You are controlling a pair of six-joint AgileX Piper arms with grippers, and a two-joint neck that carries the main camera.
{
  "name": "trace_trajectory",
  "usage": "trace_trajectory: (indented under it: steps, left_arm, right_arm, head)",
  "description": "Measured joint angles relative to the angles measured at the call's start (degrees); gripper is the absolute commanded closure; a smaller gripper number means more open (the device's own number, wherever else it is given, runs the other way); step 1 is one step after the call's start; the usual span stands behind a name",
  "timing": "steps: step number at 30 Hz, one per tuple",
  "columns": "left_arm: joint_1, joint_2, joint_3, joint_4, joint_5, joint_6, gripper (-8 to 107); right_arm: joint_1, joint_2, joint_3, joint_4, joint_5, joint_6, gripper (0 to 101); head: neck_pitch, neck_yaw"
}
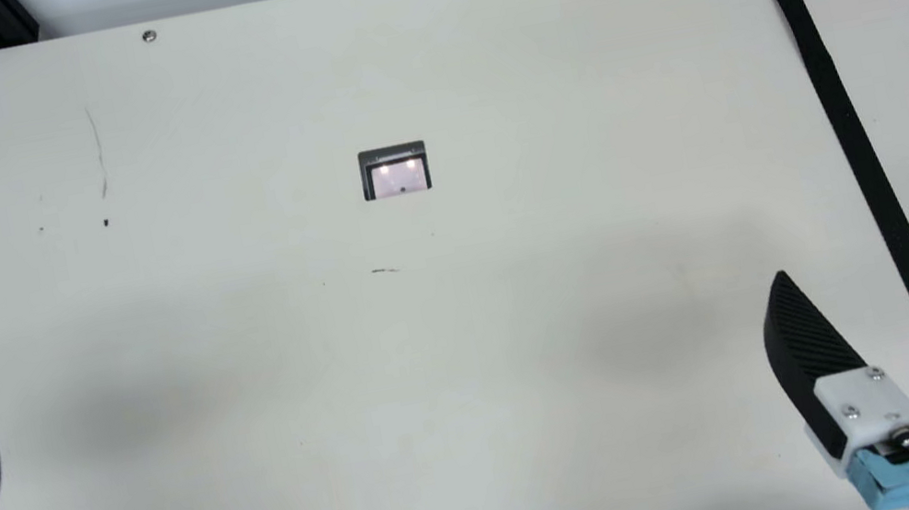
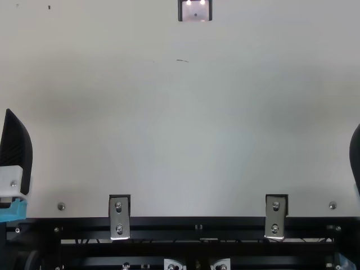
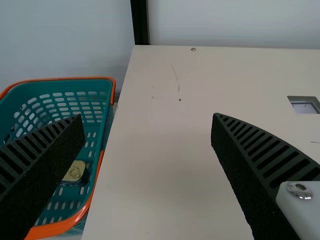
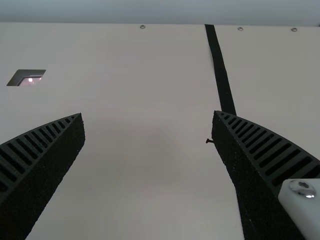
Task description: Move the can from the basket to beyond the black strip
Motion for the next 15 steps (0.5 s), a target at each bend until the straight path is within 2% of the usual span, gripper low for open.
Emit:
trace_trajectory:
  steps: [15]
  left_arm:
    - [0.0, 0.0, 0.0, 0.0, 0.0, 0.0, 9]
  right_arm:
    - [0.0, 0.0, 0.0, 0.0, 0.0, 0.0, 0]
  head:
    - [0.0, 0.0]
